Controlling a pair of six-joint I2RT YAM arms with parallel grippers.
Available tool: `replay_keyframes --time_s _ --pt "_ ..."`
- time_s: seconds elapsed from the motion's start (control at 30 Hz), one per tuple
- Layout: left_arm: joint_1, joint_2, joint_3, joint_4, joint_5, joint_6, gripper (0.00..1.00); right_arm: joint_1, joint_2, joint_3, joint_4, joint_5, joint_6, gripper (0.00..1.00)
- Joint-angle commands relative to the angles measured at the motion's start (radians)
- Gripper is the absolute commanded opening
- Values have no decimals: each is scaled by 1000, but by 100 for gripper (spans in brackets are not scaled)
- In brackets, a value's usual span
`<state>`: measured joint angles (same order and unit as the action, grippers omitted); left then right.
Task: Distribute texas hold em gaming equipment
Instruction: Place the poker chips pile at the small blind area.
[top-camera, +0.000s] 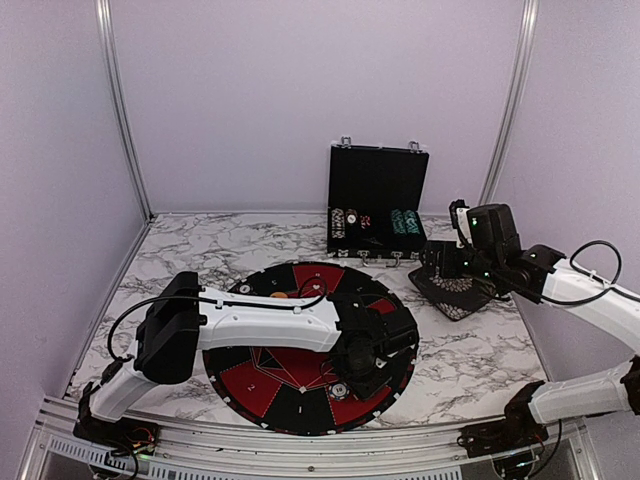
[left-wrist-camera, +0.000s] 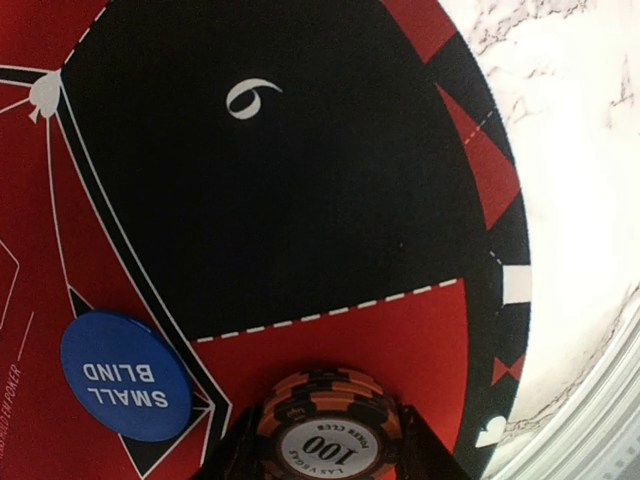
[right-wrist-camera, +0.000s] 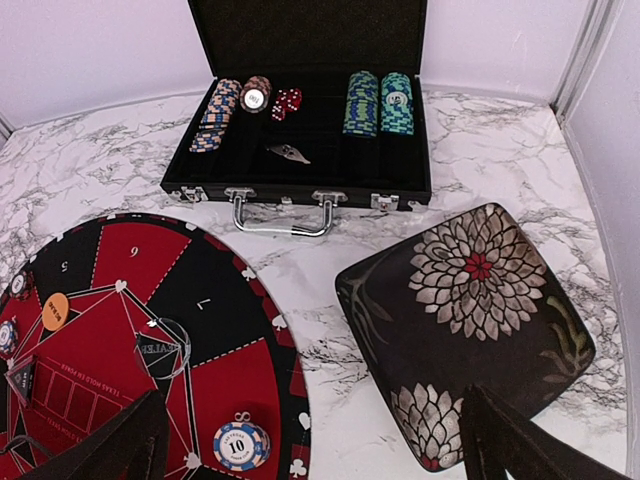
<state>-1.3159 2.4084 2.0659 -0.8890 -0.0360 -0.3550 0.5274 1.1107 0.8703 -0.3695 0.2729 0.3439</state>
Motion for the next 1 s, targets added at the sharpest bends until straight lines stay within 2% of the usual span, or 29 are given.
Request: replay_keyframes --time_s 0.0,0.4,0.73,0.97 --pt "-5 18 30 -45 -15 10 32 -7 -17 6 -6 5 -1 98" --pt "-5 23 33 -45 -13 13 39 -7 -14 17 -12 6 -5 98" --pt "-5 20 52 -47 -7 30 54 -8 -4 28 -18 8 -4 98" --pt "0 -1 67 -47 -9 34 55 -7 -1 41 -30 11 -4 98"
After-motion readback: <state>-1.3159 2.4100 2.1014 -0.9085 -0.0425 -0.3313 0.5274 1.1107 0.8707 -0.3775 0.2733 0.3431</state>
